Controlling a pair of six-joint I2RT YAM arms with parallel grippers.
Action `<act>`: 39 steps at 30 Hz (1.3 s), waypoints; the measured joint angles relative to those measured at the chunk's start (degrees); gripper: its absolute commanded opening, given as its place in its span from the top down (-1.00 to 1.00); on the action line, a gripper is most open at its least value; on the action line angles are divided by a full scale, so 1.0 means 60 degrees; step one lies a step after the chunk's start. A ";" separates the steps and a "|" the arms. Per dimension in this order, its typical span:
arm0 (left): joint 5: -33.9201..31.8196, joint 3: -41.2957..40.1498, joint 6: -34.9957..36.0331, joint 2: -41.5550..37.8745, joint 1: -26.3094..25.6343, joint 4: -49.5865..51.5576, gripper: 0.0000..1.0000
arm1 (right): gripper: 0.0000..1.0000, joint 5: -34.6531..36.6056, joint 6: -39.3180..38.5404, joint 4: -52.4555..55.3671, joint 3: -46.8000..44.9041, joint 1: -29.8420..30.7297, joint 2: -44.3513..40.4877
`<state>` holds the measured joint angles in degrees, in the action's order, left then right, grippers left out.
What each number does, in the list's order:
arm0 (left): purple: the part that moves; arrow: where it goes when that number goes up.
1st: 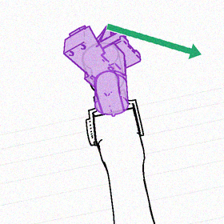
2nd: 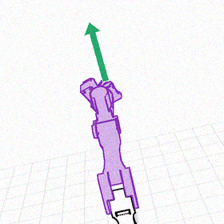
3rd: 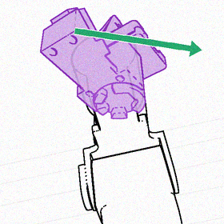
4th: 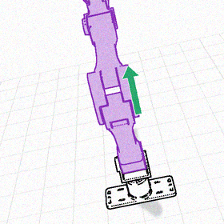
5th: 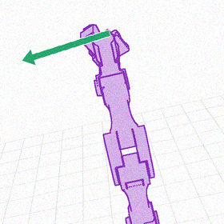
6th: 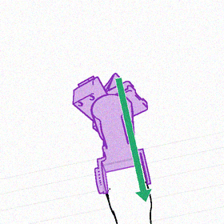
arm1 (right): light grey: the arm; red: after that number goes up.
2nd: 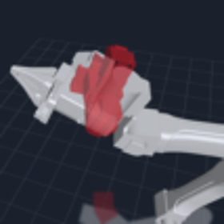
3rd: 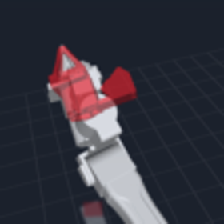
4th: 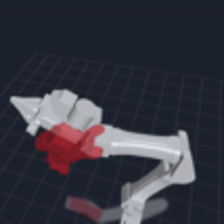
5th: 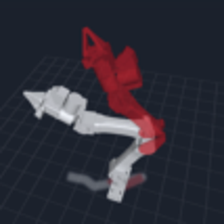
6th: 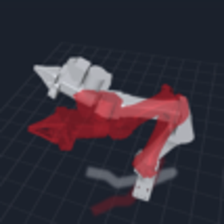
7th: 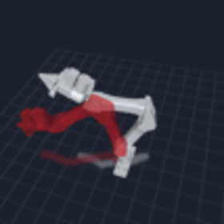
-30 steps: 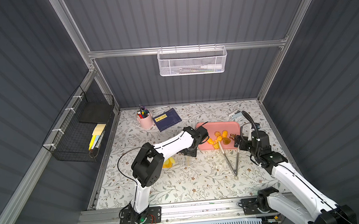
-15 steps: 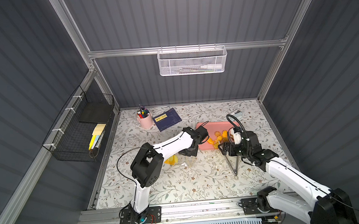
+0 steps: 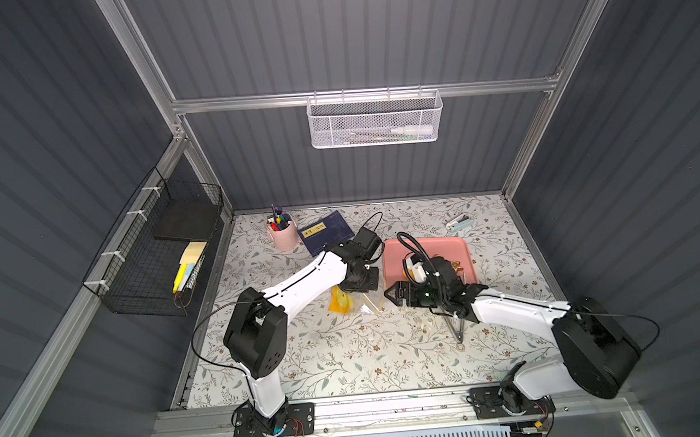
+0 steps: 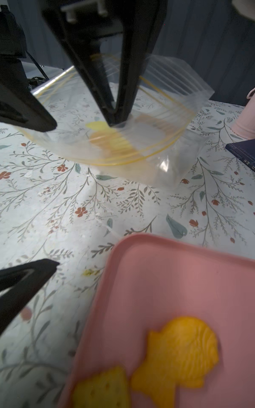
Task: Put the cookies into a resealable bag to prevent moisture
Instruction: Open the ziploc bag at the center of the board.
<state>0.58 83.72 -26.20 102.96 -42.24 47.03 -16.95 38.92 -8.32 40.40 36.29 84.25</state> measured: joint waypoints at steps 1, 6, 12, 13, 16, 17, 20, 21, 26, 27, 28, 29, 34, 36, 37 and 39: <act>0.0120 -0.0018 0.0058 0.0000 0.0000 -0.0033 1.00 | -0.77 0.0000 0.0066 -0.0073 0.0168 0.0069 0.0219; 0.0510 -0.0113 0.0346 -0.0131 0.0004 -0.0153 1.00 | -0.23 0.0117 0.0466 -0.0120 0.1100 0.0208 0.1184; 0.0732 -0.0164 0.0539 -0.0634 0.0157 -0.0204 0.85 | 0.69 0.0226 0.1060 -0.0280 0.1395 0.0229 0.1647; 0.0769 -0.0164 0.0561 -0.0703 0.0197 -0.0215 0.68 | 0.85 0.0237 0.1169 -0.0361 0.1370 0.0240 0.1647; 0.0874 -0.0182 0.0583 -0.0845 0.0248 -0.0255 0.31 | 0.93 0.0331 0.1453 -0.0590 0.1311 0.0313 0.1636; 0.0907 -0.0204 0.0583 -0.0874 0.0266 -0.0284 0.18 | 0.96 0.0372 0.1523 -0.0652 0.1304 0.0346 0.1636; 0.1002 -0.0255 0.0517 -0.0914 0.0299 -0.0306 -0.19 | 1.00 0.0514 0.1770 -0.0714 0.1300 0.0419 0.1636; 0.1038 -0.0335 0.0495 -0.0943 0.0299 -0.0375 -0.24 | 1.00 0.0572 0.1847 -0.0710 0.1300 0.0437 0.1636; 0.1133 -0.0801 0.0353 -0.1060 0.0299 -0.0310 -0.41 | 1.00 0.0827 0.2069 -0.0586 0.1304 0.0481 0.1636; 0.1126 -0.0845 0.0321 -0.1060 0.0288 -0.0284 -0.41 | 1.00 0.0871 0.2095 -0.0535 0.1308 0.0481 0.1636; 0.1126 -0.0882 0.0291 -0.1060 0.0277 -0.0266 -0.42 | 1.00 0.0914 0.2120 -0.0503 0.1308 0.0481 0.1636; 0.1122 -0.0903 0.0262 -0.1060 0.0259 -0.0266 -0.42 | 1.00 0.0943 0.2149 -0.0470 0.1308 0.0481 0.1636; 0.1166 -0.0951 0.0004 -0.1064 0.0106 -0.0291 -0.71 | 1.00 0.1140 0.2299 -0.0310 0.1337 0.0499 0.1647; 0.1202 -0.0951 -0.0073 -0.1064 0.0044 -0.0313 -0.76 | 1.00 0.1224 0.2368 -0.0233 0.1337 0.0514 0.1647; 0.1191 -0.0951 -0.0109 -0.1071 0.0044 -0.0310 -0.78 | 1.00 0.1257 0.2397 -0.0200 0.1337 0.0521 0.1647; 0.1184 -0.0951 -0.0208 -0.1082 0.0025 -0.0306 -0.81 | 1.00 0.1337 0.2488 -0.0135 0.1337 0.0521 0.1650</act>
<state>7.68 78.02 -27.44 96.47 -42.09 45.19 -8.93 53.84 -9.13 48.42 39.42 94.15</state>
